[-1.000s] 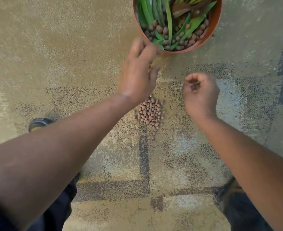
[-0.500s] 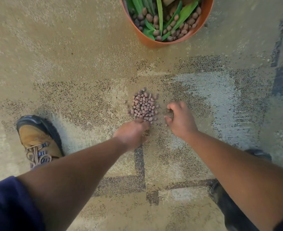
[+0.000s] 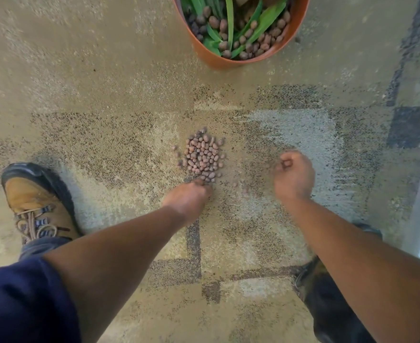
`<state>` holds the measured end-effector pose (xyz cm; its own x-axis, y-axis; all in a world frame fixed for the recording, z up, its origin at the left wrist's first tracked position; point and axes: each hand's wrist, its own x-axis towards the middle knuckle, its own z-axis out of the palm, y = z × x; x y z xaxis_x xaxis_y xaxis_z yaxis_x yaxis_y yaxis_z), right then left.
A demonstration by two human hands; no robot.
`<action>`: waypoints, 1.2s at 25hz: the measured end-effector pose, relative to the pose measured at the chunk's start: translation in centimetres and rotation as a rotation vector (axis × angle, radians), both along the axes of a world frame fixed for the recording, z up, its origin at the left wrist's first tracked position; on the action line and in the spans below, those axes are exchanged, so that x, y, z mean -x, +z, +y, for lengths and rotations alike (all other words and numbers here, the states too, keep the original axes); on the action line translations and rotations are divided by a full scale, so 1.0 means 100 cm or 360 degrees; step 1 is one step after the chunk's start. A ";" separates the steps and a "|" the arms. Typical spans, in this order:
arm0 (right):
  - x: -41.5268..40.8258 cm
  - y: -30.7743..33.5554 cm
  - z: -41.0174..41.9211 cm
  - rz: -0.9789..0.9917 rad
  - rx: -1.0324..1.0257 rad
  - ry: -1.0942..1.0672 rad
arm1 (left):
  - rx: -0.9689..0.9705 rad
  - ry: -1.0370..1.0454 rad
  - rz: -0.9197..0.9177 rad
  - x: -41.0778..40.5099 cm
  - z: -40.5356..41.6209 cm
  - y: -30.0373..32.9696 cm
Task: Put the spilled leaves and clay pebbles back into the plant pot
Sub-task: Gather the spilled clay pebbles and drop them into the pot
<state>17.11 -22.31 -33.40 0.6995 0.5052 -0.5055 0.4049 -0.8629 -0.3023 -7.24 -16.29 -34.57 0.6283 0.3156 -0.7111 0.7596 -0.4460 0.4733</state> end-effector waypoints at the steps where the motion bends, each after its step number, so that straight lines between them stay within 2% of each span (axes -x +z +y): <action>1: -0.003 0.000 -0.005 0.0061 0.0026 0.0023 | -0.0004 0.0005 -0.0004 0.000 0.000 0.001; 4: 0.002 -0.005 -0.009 0.0207 0.0069 0.0171 | -0.0037 0.0007 -0.0026 -0.002 -0.001 0.002; 8: 0.012 -0.012 0.007 0.0104 0.0168 0.0233 | -0.0066 -0.0075 -0.0082 -0.007 -0.006 0.000; 11: 0.012 -0.010 0.009 0.0163 0.0177 0.0249 | -0.0059 -0.0132 -0.0116 -0.010 -0.008 -0.002; 16: 0.026 0.003 -0.013 0.0493 0.0155 0.0200 | 0.0019 0.0013 -0.0250 -0.006 -0.004 0.003; 20: 0.054 0.000 -0.030 0.0591 0.0196 0.0208 | 0.0037 0.0141 -0.0337 -0.008 0.004 0.010; 23: 0.068 -0.004 -0.029 0.0530 0.0256 0.0186 | 0.0026 0.0191 -0.0347 -0.011 0.011 0.012; 27: 0.076 -0.002 -0.022 0.0522 0.0112 0.0251 | -0.0031 0.0301 -0.0404 -0.011 0.027 0.014; 30: 0.076 -0.002 -0.012 0.0469 0.0070 0.0469 | -0.0104 0.0344 -0.0422 -0.010 0.040 0.012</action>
<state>9.49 -23.49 -33.61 0.3503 0.6357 -0.6878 0.5383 -0.7376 -0.4076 -6.29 -12.26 -33.35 0.7021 0.5010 -0.5060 0.6944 -0.3241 0.6425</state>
